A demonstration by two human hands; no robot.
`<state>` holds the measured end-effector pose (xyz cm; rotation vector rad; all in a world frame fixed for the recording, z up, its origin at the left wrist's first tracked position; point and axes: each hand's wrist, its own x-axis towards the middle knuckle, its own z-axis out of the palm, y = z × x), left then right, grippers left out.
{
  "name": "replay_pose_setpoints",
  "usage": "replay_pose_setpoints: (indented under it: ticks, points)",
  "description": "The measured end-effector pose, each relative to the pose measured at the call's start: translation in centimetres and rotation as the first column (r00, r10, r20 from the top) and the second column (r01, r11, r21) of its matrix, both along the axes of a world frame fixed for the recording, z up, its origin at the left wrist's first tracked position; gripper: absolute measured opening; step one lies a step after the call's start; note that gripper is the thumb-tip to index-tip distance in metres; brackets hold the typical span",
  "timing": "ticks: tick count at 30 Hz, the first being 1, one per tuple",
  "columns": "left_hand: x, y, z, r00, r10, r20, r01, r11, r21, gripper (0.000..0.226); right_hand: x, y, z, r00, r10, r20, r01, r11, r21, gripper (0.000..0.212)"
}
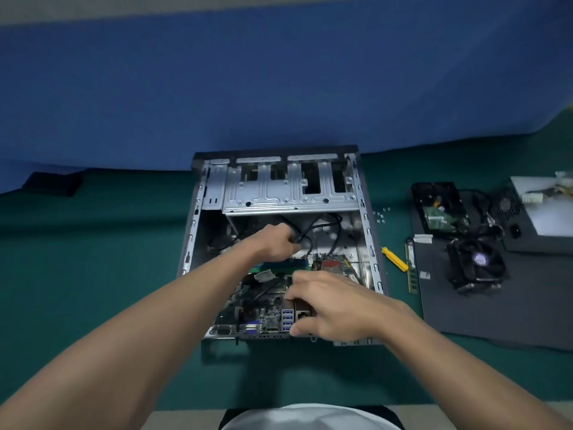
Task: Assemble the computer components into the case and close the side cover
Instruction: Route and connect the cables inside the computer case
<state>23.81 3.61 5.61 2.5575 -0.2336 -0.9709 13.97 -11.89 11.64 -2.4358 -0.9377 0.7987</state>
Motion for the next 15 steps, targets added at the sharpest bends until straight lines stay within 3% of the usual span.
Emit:
replay_pose_setpoints:
  ticks: [5,11,15]
  points:
    - [1.6,-3.7,-2.5,0.988,-0.145,-0.05,0.145,0.989,-0.009,0.029,0.3,0.4,-0.2,0.996,0.019,-0.082,-0.018,1.0,0.01,0.04]
    - [2.6,-6.8,-5.4,0.941,-0.227,-0.25,0.226,0.973,-0.032,0.057,0.7,0.3,0.8,0.988,0.048,-0.146,-0.049,0.999,-0.002,0.028]
    - [2.6,-7.6,-6.6,0.935,-0.26,-0.24,0.27,0.963,0.007,0.061,1.0,0.4,1.9,0.983,0.079,-0.168,-0.087,0.996,-0.037,0.029]
